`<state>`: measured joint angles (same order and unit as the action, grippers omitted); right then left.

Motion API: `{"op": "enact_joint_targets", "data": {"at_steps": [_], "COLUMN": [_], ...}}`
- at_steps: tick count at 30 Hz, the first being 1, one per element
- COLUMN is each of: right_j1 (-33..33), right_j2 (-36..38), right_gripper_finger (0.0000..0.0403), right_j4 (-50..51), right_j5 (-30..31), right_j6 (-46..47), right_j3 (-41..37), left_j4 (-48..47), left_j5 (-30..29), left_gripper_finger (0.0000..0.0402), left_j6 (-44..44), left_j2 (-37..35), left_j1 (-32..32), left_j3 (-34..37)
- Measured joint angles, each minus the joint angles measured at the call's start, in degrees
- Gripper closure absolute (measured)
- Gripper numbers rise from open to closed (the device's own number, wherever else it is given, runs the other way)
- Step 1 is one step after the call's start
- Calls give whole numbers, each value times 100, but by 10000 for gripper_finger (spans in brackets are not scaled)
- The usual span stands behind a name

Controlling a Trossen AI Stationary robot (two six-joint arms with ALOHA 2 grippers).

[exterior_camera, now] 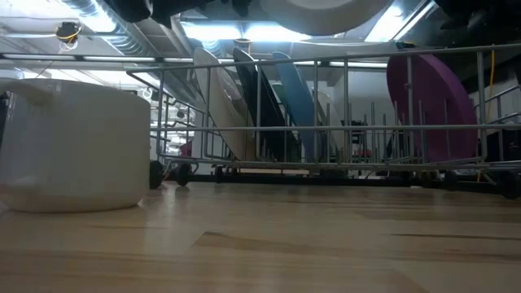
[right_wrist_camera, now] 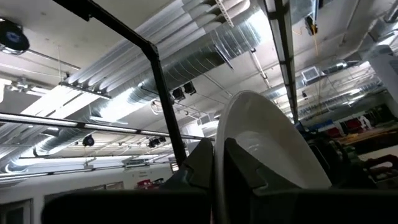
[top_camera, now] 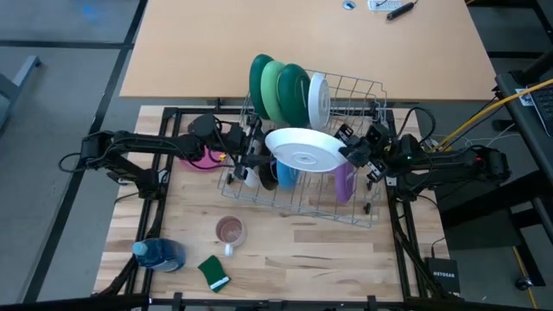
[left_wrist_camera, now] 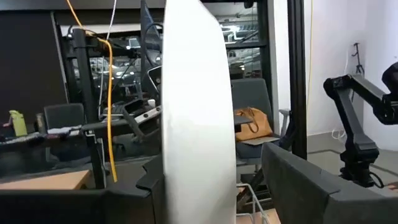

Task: Sort dishes
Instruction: Put the white plate into the dishwasher rack

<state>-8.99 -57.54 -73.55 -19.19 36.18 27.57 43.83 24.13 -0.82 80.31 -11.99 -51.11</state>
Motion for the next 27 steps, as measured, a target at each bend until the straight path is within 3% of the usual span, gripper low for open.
{"op": "enact_joint_targets", "data": {"at_steps": [7,18,27], "right_j1": [0,0,-7], "right_j2": [0,0,15], "right_gripper_finger": [384,368,295], "right_j4": [101,160,145], "right_j5": [76,120,550], "right_j6": [-2,-131,-63], "right_j3": [2,11,17], "left_j4": [19,-50,-42], "left_j5": [15,353,191], "left_gripper_finger": [218,357,361], "left_j6": [3,491,426], "left_j2": [165,175,175], "left_j1": [0,39,158], "left_j3": [-197,-213,-212]}}
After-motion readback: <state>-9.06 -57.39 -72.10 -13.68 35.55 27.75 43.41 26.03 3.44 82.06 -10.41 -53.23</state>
